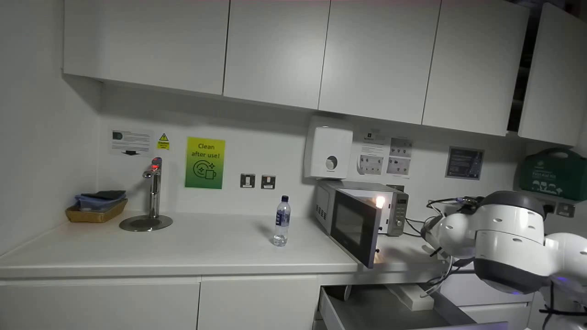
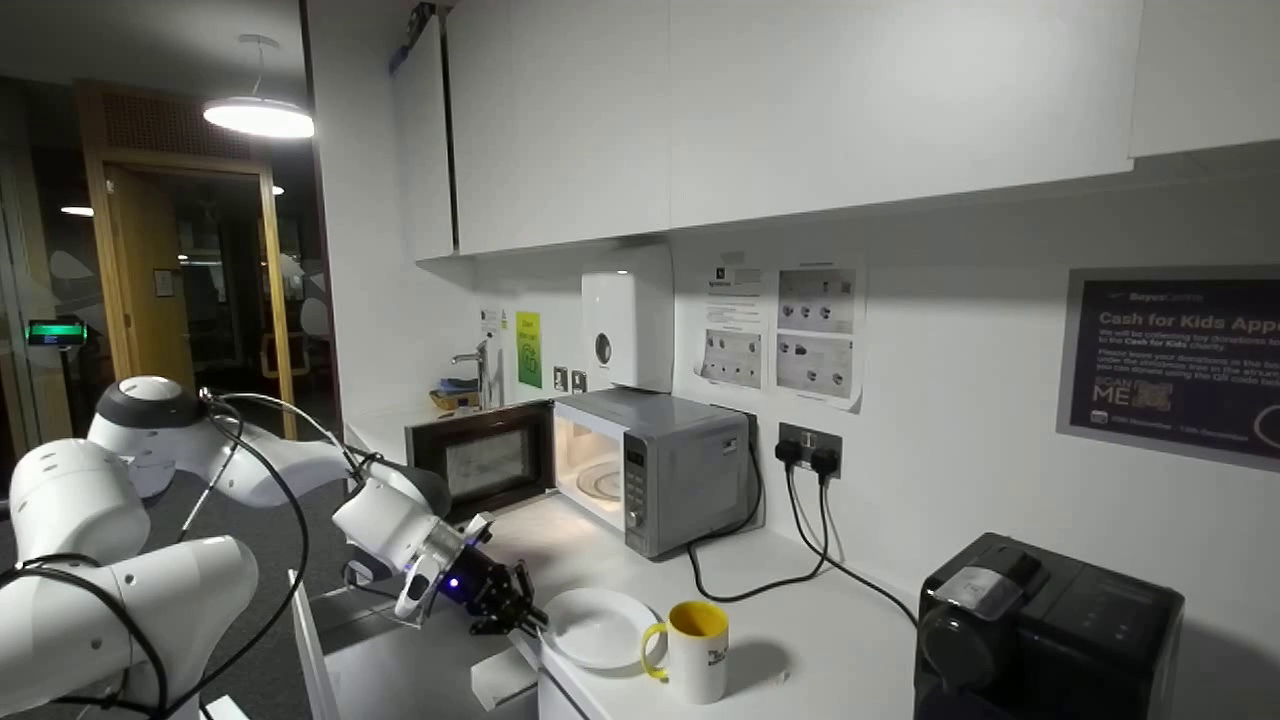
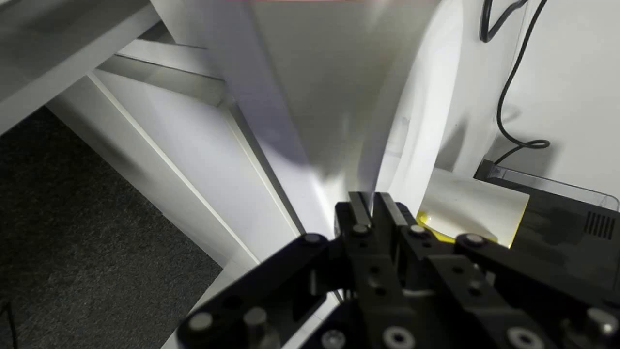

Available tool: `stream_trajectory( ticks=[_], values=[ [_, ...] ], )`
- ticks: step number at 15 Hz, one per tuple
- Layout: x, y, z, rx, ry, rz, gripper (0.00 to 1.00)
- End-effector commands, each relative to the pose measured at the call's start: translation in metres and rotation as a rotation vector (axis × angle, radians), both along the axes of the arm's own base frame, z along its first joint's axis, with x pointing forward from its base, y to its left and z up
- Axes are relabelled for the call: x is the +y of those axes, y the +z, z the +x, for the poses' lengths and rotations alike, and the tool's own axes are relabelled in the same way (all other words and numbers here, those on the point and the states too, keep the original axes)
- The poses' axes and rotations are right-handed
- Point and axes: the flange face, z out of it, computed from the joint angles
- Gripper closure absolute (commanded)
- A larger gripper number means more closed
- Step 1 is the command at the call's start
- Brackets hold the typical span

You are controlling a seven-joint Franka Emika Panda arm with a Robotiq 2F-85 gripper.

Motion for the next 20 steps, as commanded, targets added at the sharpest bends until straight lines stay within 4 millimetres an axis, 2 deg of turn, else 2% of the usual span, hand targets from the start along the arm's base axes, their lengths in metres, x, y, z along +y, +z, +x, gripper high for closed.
stream_trajectory(
  ticks=[1,2,4,12,14,17,20],
  values=[
    [-0.005,0.009,-0.001,-0.016,-0.006,0.009,0.90],
    [-0.005,0.010,-0.001,-0.017,-0.006,0.012,0.87],
    [-0.005,0.011,-0.001,-0.020,-0.004,0.025,0.65],
    [-0.004,0.012,0.001,-0.027,0.002,0.078,0.06],
    [-0.002,0.013,0.001,-0.027,0.007,0.095,0.00],
    [0.006,0.020,0.000,-0.033,0.032,0.119,0.00],
    [0.022,0.032,0.004,-0.051,0.075,0.134,0.00]
  ],
)
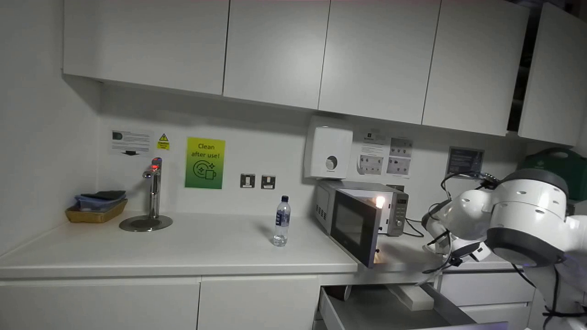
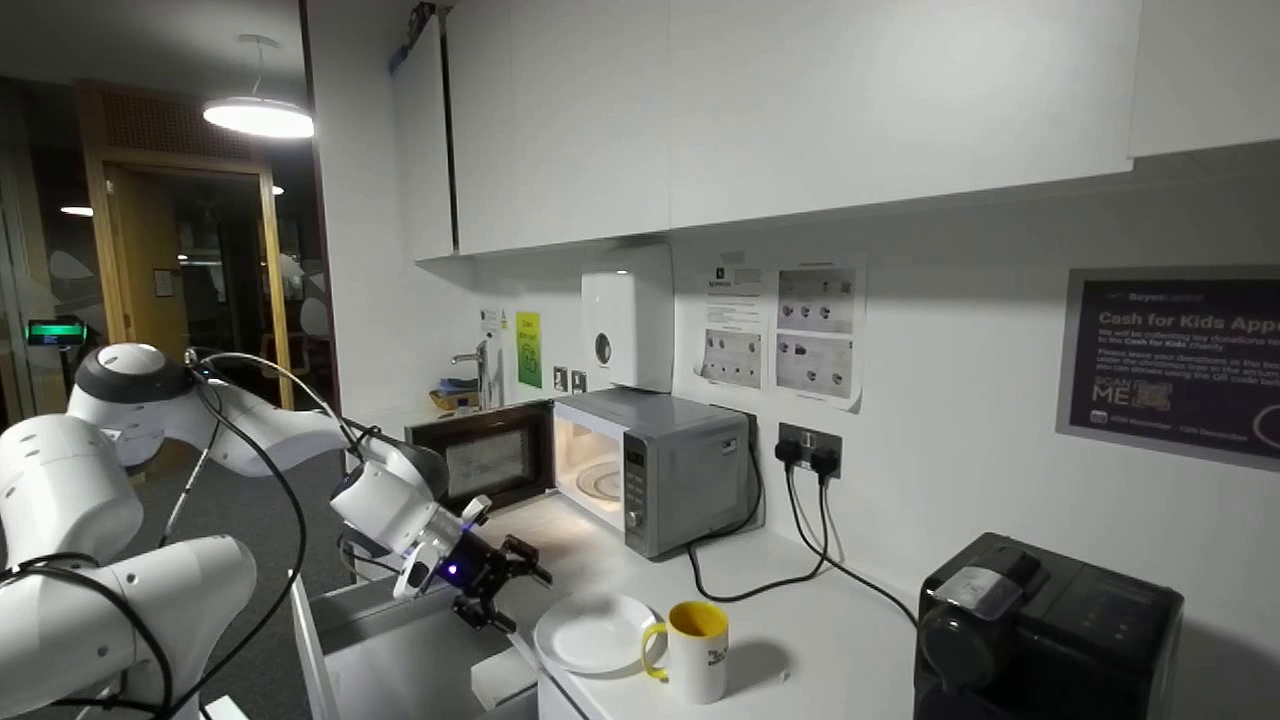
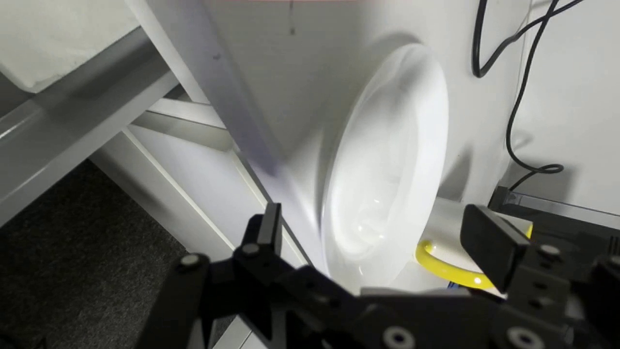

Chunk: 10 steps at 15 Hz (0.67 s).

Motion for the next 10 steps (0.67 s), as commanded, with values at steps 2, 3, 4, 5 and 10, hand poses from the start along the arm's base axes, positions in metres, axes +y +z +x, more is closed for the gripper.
stream_trajectory(
  ticks=[2,3,4,5,10],
  values=[
    [0.024,0.022,0.001,-0.027,0.067,0.037,0.00],
    [0.030,0.026,0.002,-0.038,0.081,0.042,0.00],
    [0.035,0.030,0.003,-0.050,0.094,0.050,0.00],
    [0.040,0.034,0.004,-0.062,0.105,0.056,0.00],
    [0.052,0.056,0.010,-0.089,0.154,0.103,0.00]
  ],
)
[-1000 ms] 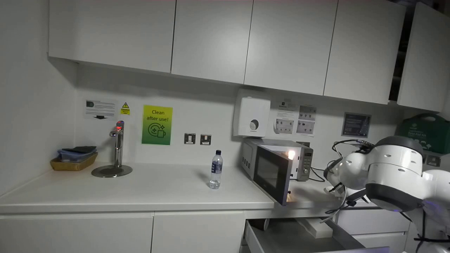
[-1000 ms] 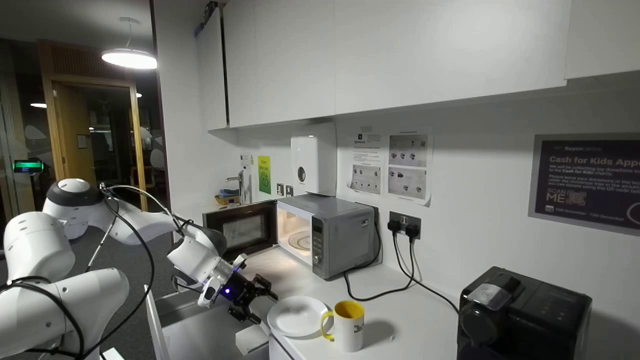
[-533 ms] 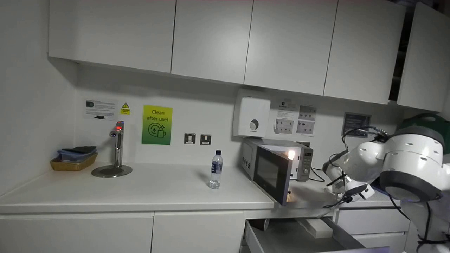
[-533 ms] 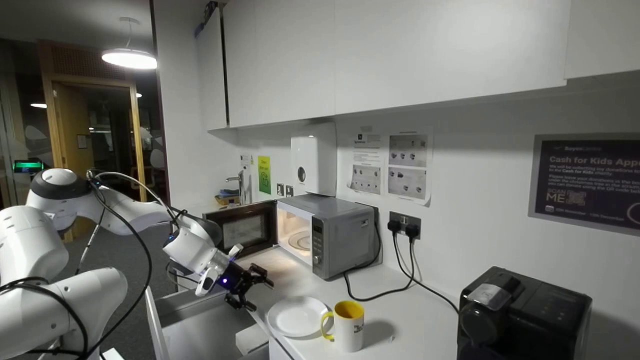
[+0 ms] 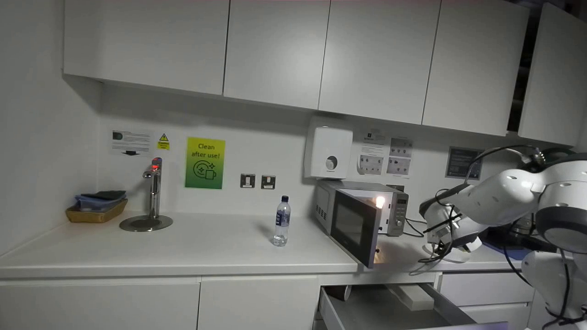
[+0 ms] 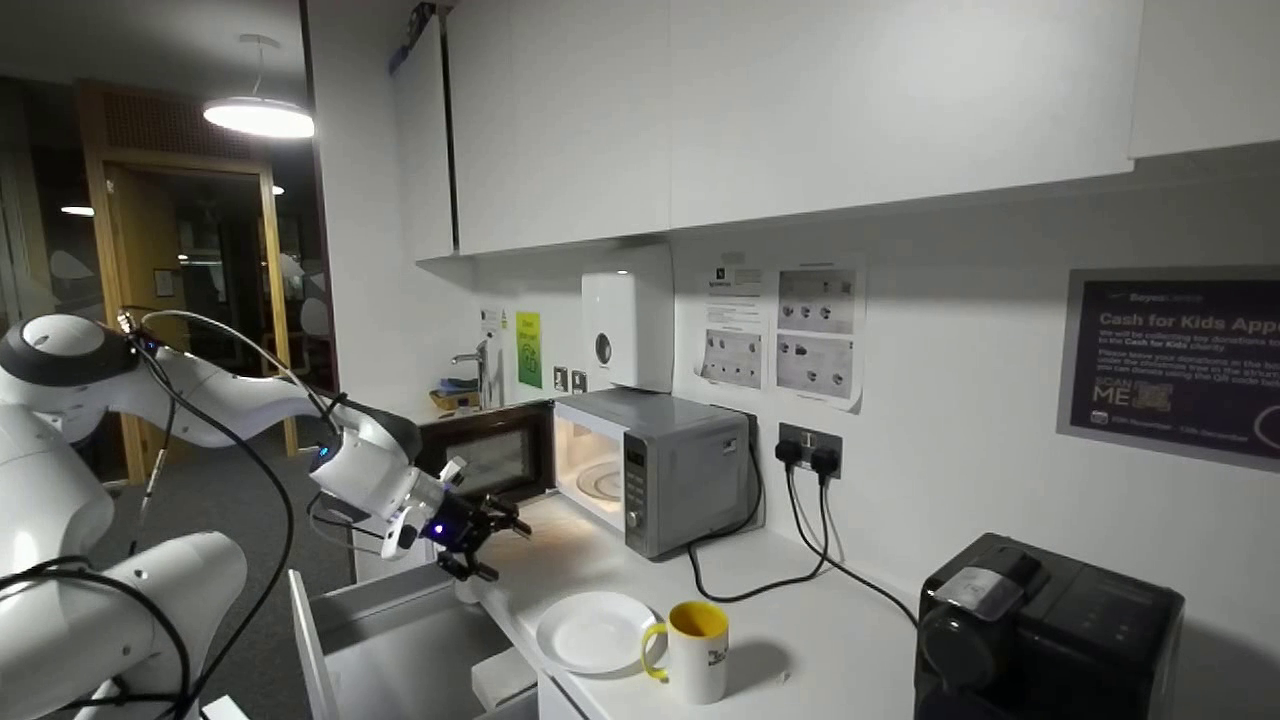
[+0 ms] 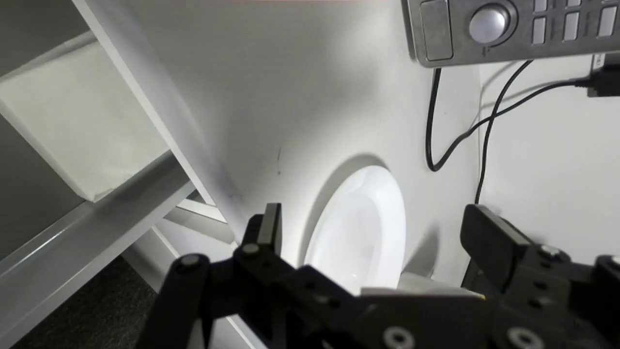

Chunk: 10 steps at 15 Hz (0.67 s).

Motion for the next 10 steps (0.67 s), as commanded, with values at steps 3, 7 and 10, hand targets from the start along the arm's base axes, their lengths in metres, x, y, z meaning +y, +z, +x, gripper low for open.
stream_trajectory(
  ticks=[3,7,10],
  values=[
    [-0.008,0.026,0.005,0.009,0.014,0.041,0.00],
    [-0.020,0.041,0.011,0.030,0.013,0.050,0.00],
    [-0.025,0.056,0.011,0.111,0.054,0.001,0.00]
  ],
)
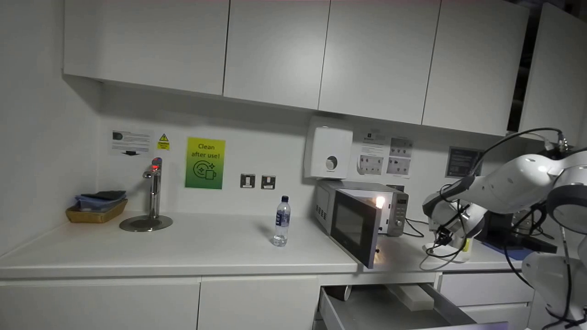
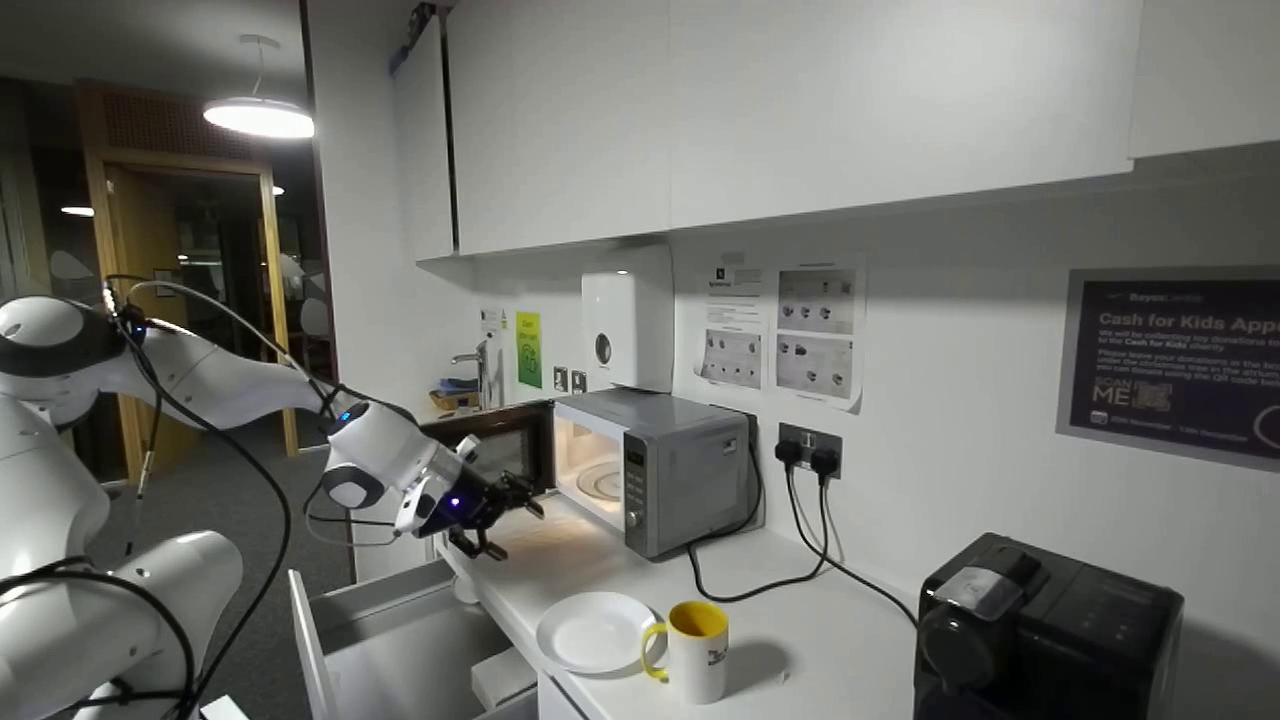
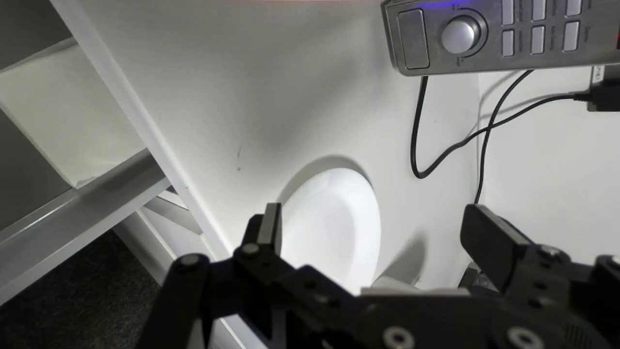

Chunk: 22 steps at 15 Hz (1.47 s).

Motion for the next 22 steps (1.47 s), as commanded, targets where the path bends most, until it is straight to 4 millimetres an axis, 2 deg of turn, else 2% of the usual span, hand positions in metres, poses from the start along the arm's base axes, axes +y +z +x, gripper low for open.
stream_trajectory(
  ticks=[1,6,9,14,22],
  values=[
    [-0.004,0.022,-0.006,0.075,0.046,-0.041,0.00],
    [0.006,0.071,-0.003,0.193,0.167,-0.152,0.00],
    [0.015,0.093,-0.006,0.212,0.214,-0.200,0.00],
    [0.017,0.112,-0.011,0.223,0.263,-0.257,0.00],
    [0.001,0.131,-0.027,0.290,0.411,-0.361,0.00]
  ],
)
